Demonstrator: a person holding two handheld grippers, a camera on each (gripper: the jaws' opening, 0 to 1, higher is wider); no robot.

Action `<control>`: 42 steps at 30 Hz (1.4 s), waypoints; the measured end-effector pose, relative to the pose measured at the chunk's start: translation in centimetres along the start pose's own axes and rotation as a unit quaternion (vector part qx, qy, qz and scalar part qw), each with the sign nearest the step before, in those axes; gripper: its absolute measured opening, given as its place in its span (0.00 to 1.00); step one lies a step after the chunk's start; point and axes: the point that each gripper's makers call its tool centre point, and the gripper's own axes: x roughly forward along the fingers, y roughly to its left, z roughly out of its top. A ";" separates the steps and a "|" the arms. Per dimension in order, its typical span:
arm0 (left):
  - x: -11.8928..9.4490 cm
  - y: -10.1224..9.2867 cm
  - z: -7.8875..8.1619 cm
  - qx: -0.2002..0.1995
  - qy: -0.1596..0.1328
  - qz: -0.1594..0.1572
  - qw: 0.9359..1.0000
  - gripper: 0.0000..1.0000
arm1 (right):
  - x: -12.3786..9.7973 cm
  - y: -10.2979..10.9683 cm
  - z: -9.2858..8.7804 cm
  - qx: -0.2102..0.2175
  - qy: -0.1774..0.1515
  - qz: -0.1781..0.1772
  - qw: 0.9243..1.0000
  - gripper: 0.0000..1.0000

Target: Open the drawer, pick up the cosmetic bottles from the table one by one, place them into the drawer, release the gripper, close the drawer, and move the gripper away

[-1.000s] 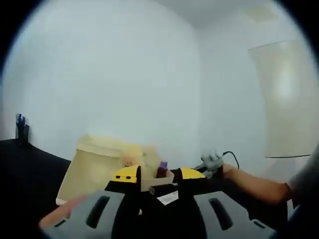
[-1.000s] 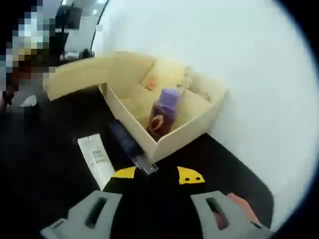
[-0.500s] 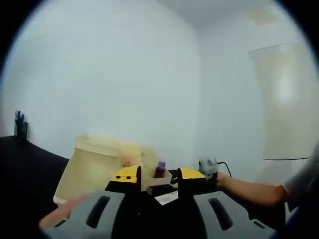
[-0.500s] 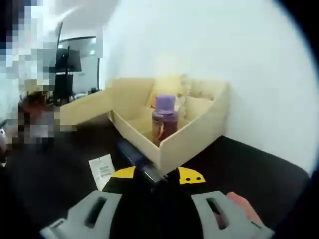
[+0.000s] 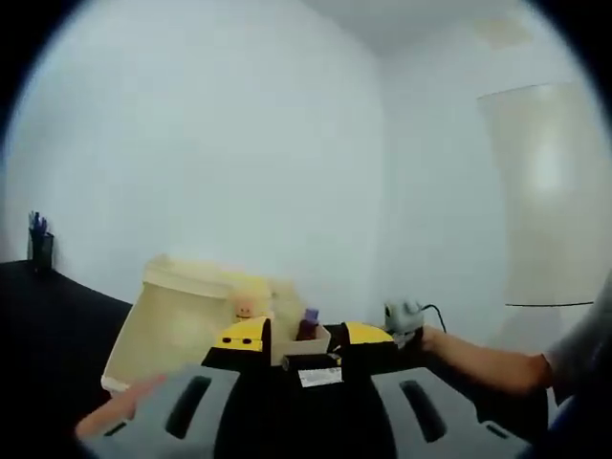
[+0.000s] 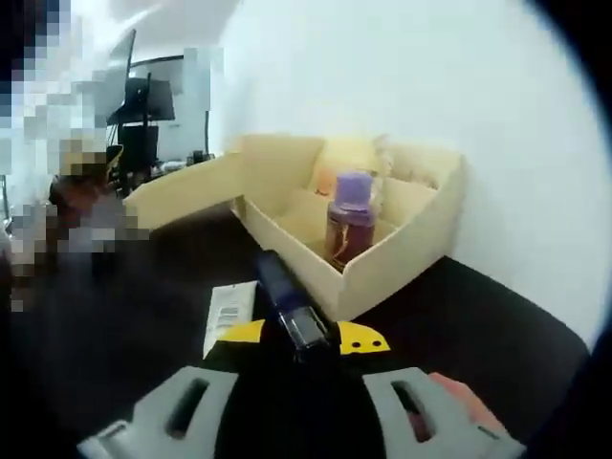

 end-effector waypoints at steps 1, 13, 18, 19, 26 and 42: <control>0.0 0.0 0.0 0.000 0.000 0.000 1.000 0.32 | 0.1 -0.2 -0.1 -0.004 0.008 -0.007 1.000 0.21; 0.1 0.2 0.1 0.002 0.000 0.001 1.000 0.31 | 1.4 -0.8 -1.9 0.020 -0.016 0.007 1.000 0.21; 0.2 0.2 0.0 0.002 0.001 0.000 1.000 0.31 | 1.0 -0.3 -1.5 0.016 -0.023 0.018 0.999 0.18; 0.2 0.2 0.0 0.003 0.001 0.001 1.000 0.31 | 0.9 -0.1 -1.0 0.013 -0.028 0.020 0.999 0.18; 0.1 0.3 0.1 0.003 0.000 0.002 1.000 0.31 | -0.7 1.5 4.0 0.012 -0.068 0.028 0.997 0.16; 0.2 0.2 0.2 0.006 0.000 0.001 1.000 0.31 | -1.5 3.3 8.7 -0.034 -0.096 0.021 0.995 0.16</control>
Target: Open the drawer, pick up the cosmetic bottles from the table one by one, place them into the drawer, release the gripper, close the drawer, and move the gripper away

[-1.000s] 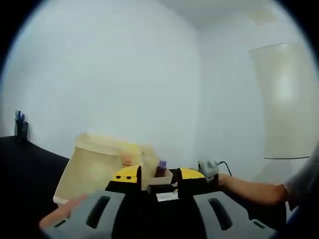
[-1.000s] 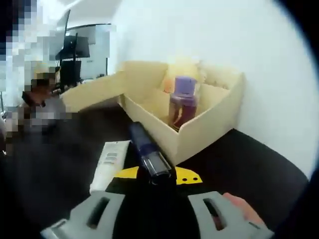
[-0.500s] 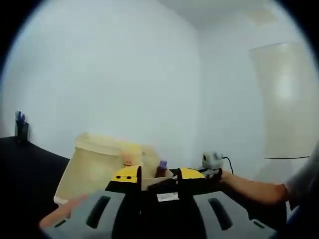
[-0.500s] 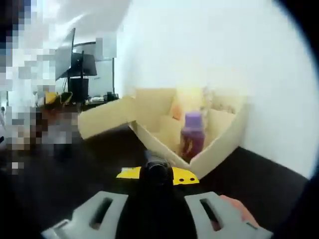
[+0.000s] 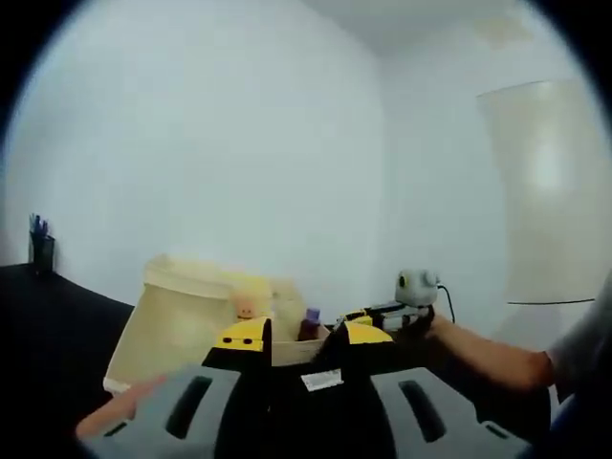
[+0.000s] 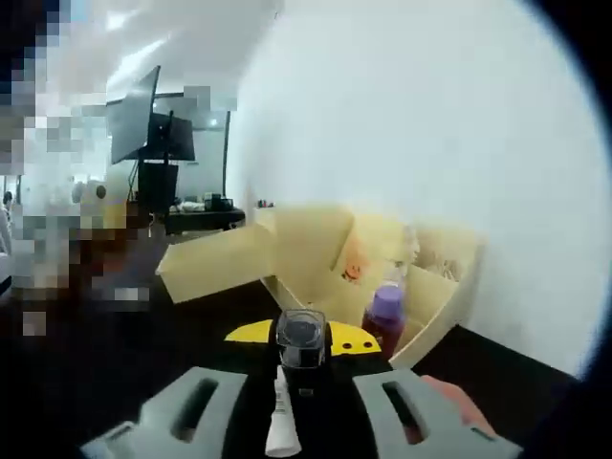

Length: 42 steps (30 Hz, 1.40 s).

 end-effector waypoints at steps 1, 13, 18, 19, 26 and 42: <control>0.0 -0.1 -0.1 0.000 0.001 0.000 1.000 0.31 | 0.1 0.2 0.2 -0.006 0.003 -0.001 1.000 0.16; 0.5 -1.1 -1.1 0.048 0.021 0.001 0.999 0.34 | 0.1 2.8 7.8 -0.008 -0.020 -0.001 1.000 0.15; 0.6 -1.1 -1.7 0.070 0.032 0.023 0.997 0.35 | 0.4 5.3 10.6 0.036 -0.038 0.001 0.999 0.16; 0.7 -1.1 -1.7 0.072 0.032 0.025 0.997 0.35 | 0.7 5.8 11.0 0.033 -0.037 0.002 0.999 0.16; 1.0 -2.1 -1.7 0.106 0.026 0.023 0.994 0.35 | 2.6 9.5 11.2 0.030 -0.016 0.002 0.999 0.16; 0.9 -2.1 -1.2 0.118 0.016 0.034 0.992 0.38 | 3.6 16.4 12.6 0.031 -0.022 0.061 0.997 0.16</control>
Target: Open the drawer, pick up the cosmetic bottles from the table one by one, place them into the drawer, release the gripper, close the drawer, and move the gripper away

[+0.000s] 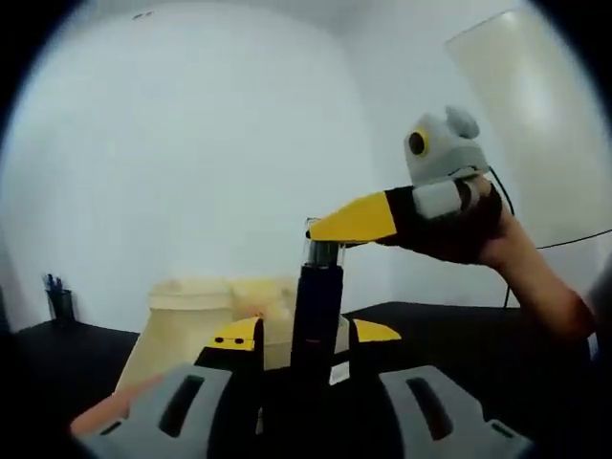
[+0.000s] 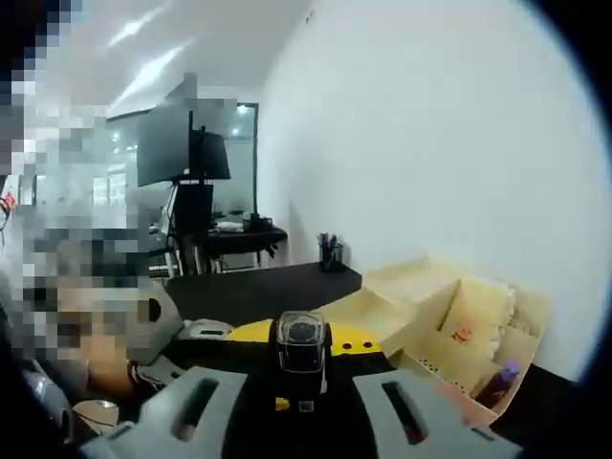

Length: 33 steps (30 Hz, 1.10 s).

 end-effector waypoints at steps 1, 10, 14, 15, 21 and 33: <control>0.0 0.0 0.0 -0.001 0.001 -0.001 1.000 0.37 | 0.1 0.1 -0.1 -0.003 0.001 -0.003 1.000 0.16; -0.1 -0.5 -0.1 0.006 0.006 -0.006 1.000 0.29 | 0.5 1.7 -0.5 -0.029 0.017 0.005 0.999 0.16; -0.2 -0.6 -0.1 0.011 0.005 -0.003 1.000 0.26 | 0.6 1.8 -0.8 -0.037 0.023 0.003 0.999 0.16; -0.3 -0.6 0.0 0.013 0.004 -0.002 1.000 0.26 | 0.7 1.9 -0.8 -0.038 0.024 0.003 0.999 0.16; -0.4 -0.5 0.0 0.022 0.006 0.002 1.000 0.23 | 0.9 1.8 -0.9 -0.036 0.028 0.006 0.999 0.16; -0.5 0.9 -0.4 0.014 0.026 0.035 0.999 0.15 | 1.5 2.0 -1.0 -0.073 0.012 -0.001 0.997 0.17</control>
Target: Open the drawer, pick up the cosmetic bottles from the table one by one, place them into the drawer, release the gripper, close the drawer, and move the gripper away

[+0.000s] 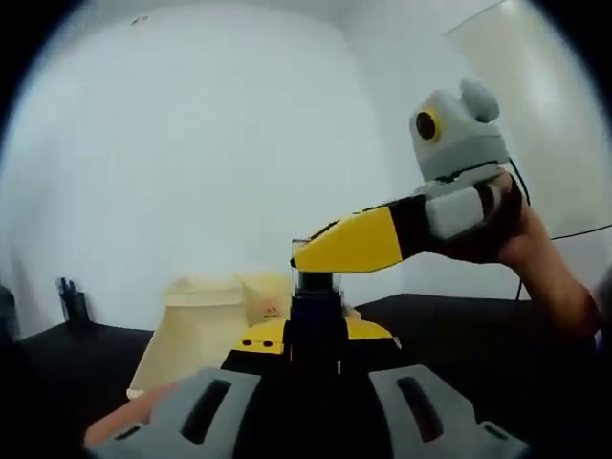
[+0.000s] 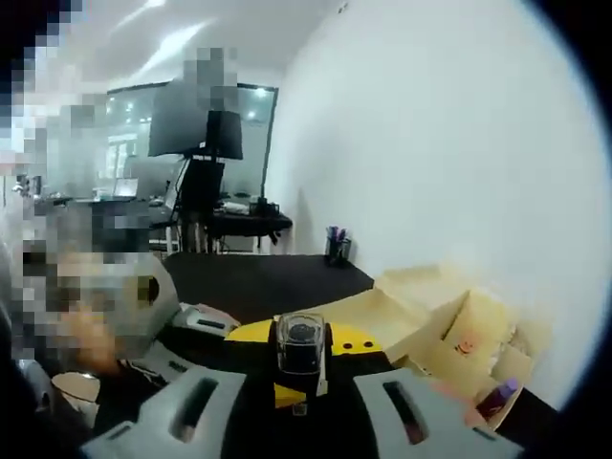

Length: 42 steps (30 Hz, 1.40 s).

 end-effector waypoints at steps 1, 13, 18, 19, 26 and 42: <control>0.0 0.0 0.0 -0.001 0.002 0.001 1.000 0.15 | 0.0 0.0 0.0 -0.010 -0.002 -0.002 1.000 0.17; -0.3 1.1 0.0 -0.010 0.009 0.020 1.000 0.15 | -3.2 -1.7 3.0 0.016 -0.061 -0.014 0.998 0.22; -0.6 1.9 1.0 -0.018 0.010 0.030 0.999 0.15 | -3.8 -1.2 2.4 -0.035 -0.031 0.004 0.999 0.35; -0.7 2.1 1.3 -0.004 0.010 0.037 0.999 0.15 | -3.9 -1.4 2.3 -0.050 -0.023 0.000 0.998 0.36; -1.9 2.9 2.6 -0.002 0.015 0.047 0.999 0.15 | -4.4 -2.4 -0.6 -0.154 0.062 -0.021 0.986 0.49; -2.7 5.1 6.0 0.037 0.059 0.071 0.995 0.15 | -5.1 -2.2 -2.6 -0.198 0.133 -0.027 0.971 0.88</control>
